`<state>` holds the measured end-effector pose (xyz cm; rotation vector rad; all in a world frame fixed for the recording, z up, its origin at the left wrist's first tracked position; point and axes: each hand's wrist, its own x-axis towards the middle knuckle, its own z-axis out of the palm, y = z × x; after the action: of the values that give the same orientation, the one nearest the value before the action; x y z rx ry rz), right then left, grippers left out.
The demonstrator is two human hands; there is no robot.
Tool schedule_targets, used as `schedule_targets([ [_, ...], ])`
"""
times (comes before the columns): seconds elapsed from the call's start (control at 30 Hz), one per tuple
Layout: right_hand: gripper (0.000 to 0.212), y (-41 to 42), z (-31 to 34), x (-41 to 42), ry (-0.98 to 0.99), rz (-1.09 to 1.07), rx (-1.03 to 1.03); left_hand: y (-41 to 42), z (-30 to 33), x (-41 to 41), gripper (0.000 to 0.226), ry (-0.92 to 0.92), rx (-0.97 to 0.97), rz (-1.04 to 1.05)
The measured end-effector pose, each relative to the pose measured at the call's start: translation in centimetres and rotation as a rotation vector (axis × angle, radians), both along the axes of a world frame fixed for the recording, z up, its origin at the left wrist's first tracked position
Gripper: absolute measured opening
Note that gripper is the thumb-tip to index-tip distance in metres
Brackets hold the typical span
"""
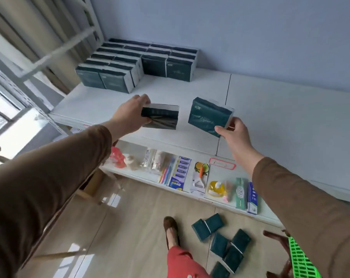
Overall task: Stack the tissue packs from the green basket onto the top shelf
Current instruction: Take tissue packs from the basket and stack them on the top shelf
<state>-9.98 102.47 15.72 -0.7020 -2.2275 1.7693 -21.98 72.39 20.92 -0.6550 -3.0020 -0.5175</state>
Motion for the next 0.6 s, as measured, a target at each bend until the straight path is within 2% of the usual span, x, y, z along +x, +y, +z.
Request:
schedule_targets([
  [0.13,0.028,-0.7,-0.6,-8.3,0.044,0.009,-0.009,-0.1,-0.1,-9.1,0.048,0.016,-0.014,0.029],
  [0.33,0.034,-0.6,-1.9,-19.9,0.017,0.061,0.048,1.3,0.0,-22.0,0.045,0.019,-0.042,0.033],
  [0.6,0.032,-2.0,-4.0,-29.4,-0.057,0.094,0.141,2.1,-0.8,-31.3,0.051,0.025,-0.124,-0.024],
])
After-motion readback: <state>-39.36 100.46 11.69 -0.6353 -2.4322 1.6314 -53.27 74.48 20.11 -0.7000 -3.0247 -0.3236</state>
